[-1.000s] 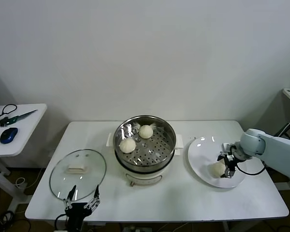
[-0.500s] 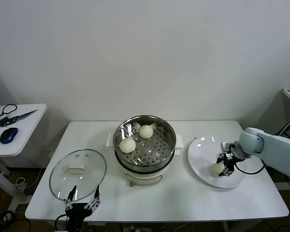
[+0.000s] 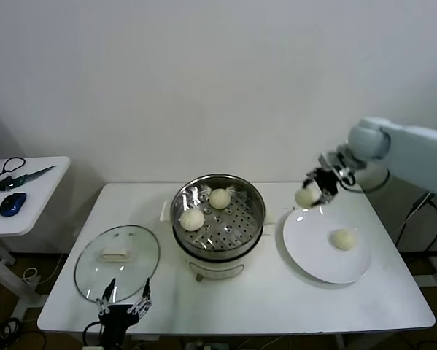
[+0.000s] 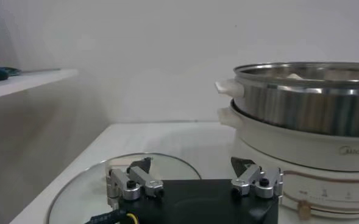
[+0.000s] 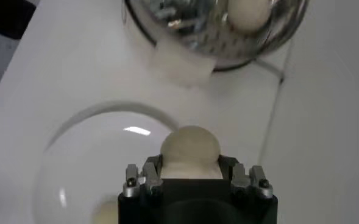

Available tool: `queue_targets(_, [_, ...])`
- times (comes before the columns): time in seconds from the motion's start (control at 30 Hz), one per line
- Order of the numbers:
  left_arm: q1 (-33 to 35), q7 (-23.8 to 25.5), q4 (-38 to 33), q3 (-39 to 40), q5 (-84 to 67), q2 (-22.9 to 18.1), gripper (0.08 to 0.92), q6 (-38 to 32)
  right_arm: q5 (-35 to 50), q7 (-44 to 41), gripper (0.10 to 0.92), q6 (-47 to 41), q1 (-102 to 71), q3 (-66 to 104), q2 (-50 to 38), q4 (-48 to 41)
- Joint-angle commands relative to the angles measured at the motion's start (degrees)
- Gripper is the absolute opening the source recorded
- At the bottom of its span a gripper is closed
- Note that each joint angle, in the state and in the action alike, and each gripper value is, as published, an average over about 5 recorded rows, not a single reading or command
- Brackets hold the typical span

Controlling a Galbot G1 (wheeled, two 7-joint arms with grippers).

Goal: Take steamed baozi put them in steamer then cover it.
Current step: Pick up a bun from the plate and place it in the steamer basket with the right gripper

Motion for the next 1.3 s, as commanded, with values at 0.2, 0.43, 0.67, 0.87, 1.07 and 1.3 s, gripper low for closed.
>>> queue_targets(0.2, [0.20,-0.03,-0.25,-0.08,-0.03,-0.20,0.823,-0.01,-10.76,5.77,0.628,21.40,7.71,-0.53,15.99,18.43])
queue_targets(0.43, [0.82,-0.16,-0.89,-0.64,-0.24,-0.26,0.823,-0.22,-21.08,8.99,0.628,24.75,-3.20,0.48,19.44,15.29])
queue_targets(0.67, [1.00,-0.14,-1.80,-1.03,-0.27,-0.45,0.823,0.08,-26.35,11.17,0.628,24.48,-10.03,-0.42,20.72,10.70])
queue_targets(0.87, [1.16,-0.15,-1.79,-0.98,-0.23,-0.54,0.823,0.06,-30.03,11.85,0.628,24.35,-13.68,0.39,21.67,5.97])
queue_targets(1.07, [1.06,-0.16,-1.63,-0.98,-0.24,-0.51,0.823,0.06,-31.18,11.89,0.628,24.71,-14.70,1.37,23.07,2.59])
queue_targets(1.3, [1.06,-0.20,-1.50,-0.93,-0.28,-0.48,0.823,-0.04,-27.81,12.32,0.708,24.54,-13.06,1.25,23.60,1.87])
